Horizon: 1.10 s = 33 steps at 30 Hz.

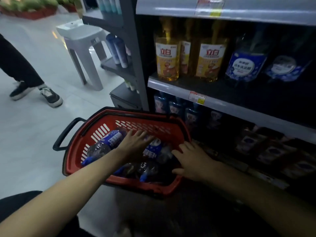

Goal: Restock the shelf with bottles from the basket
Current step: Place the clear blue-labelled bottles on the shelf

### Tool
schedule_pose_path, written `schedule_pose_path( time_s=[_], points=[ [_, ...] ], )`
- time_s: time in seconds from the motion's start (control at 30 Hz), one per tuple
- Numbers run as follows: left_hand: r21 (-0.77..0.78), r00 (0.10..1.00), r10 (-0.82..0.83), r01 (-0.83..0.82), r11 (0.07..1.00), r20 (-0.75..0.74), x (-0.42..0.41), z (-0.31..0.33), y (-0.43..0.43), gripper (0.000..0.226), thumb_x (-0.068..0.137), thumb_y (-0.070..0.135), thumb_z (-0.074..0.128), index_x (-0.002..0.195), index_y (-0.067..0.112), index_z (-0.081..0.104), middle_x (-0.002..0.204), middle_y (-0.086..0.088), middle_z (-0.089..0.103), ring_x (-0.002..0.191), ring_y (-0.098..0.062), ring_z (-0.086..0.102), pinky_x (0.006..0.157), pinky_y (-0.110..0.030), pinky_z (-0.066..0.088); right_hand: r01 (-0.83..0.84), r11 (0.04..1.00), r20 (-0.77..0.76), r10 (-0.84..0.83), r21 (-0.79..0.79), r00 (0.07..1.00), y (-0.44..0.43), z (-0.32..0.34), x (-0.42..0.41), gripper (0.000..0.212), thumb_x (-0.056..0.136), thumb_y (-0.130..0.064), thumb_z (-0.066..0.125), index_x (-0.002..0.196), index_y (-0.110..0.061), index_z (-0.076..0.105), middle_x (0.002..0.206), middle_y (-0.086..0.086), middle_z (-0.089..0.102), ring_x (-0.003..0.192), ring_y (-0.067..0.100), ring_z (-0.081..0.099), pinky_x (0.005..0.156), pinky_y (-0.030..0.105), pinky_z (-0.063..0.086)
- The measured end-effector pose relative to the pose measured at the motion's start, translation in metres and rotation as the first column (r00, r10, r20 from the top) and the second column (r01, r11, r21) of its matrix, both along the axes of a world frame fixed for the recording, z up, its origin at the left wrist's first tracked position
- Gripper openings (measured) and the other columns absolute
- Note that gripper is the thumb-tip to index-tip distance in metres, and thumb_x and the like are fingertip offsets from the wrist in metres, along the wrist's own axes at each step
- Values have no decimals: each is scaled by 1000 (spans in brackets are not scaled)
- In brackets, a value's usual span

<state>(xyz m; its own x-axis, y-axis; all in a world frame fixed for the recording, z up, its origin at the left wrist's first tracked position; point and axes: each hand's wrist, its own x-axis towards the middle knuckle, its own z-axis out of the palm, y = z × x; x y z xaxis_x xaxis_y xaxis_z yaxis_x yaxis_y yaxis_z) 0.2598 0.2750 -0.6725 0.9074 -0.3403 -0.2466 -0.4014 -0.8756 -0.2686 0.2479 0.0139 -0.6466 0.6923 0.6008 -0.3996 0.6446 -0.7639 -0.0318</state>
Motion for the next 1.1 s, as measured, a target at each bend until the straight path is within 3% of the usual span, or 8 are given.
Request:
schedule_pose_path(
  time_s=[0.13, 0.23, 0.43, 0.7, 0.8, 0.9, 0.97, 1.1],
  points=[
    [70, 998, -62, 63, 996, -15, 17, -28, 4, 100, 68, 67, 76, 151, 21, 44, 143, -19, 53, 128, -40, 53, 101, -55, 45, -67, 997, 64, 69, -32, 996, -10, -21, -1, 80, 96, -71, 25, 157, -20, 30, 163, 20, 23, 155, 40, 6, 126, 55, 0],
    [78, 993, -116, 117, 990, -15, 29, -42, 2, 107, 62, 71, 77, 149, 21, 41, 140, -17, 52, 125, -39, 53, 101, -56, 44, -91, 996, 114, 90, 4, 989, -15, -30, -3, 87, 88, -68, 8, 144, -19, 53, 158, 24, 35, 154, 43, 15, 126, 56, 7],
    [81, 990, -113, 119, 990, -80, 39, -67, -19, 100, 61, 63, 81, 145, 17, 51, 135, -17, 57, 118, -38, 58, 98, -58, 46, -150, 988, 211, 141, 25, 967, -19, -47, -2, 59, 95, -57, 34, 107, -17, 76, 131, 25, 64, 137, 46, 49, 115, 59, 37],
    [80, 987, -136, 143, 986, -88, 49, -78, -35, 115, 53, 65, 86, 148, 11, 50, 146, -25, 51, 132, -48, 51, 106, -68, 41, -157, 987, 231, 149, 19, 962, -16, -50, -2, 60, 94, -53, 29, 110, -18, 74, 132, 25, 63, 136, 46, 49, 116, 61, 34],
    [104, 976, -203, 210, 972, -77, 53, -68, -41, 111, 72, 63, 78, 159, 14, 31, 163, -21, 29, 148, -43, 32, 119, -60, 28, -148, 989, 195, 144, 8, 970, -15, -46, -3, 65, 95, -54, 23, 115, -16, 72, 137, 25, 60, 142, 45, 42, 119, 60, 28],
    [113, 969, -226, 236, 965, -96, 52, -59, -46, 97, 70, 59, 80, 148, 10, 50, 149, -19, 51, 133, -39, 52, 107, -54, 45, -138, 990, 174, 132, 22, 976, -16, -42, -4, 73, 93, -56, 15, 120, -16, 71, 140, 24, 58, 146, 42, 37, 122, 58, 23],
    [152, 961, -251, 266, 952, -112, 53, -60, -44, 95, 60, 60, 84, 134, 6, 62, 129, -18, 67, 112, -37, 67, 89, -48, 57, -154, 988, 203, 148, 12, 968, -16, -42, -6, 69, 94, -54, 20, 110, -16, 76, 128, 22, 66, 140, 42, 47, 119, 59, 31],
    [183, 956, -274, 289, 940, -106, 53, -69, -40, 101, 67, 66, 76, 140, 2, 52, 129, -21, 64, 110, -39, 66, 89, -48, 56, -153, 987, 277, 133, 52, 952, -19, -43, -8, 55, 94, -48, 34, 81, -18, 79, 94, 15, 76, 120, 41, 65, 101, 60, 51]
  ],
)
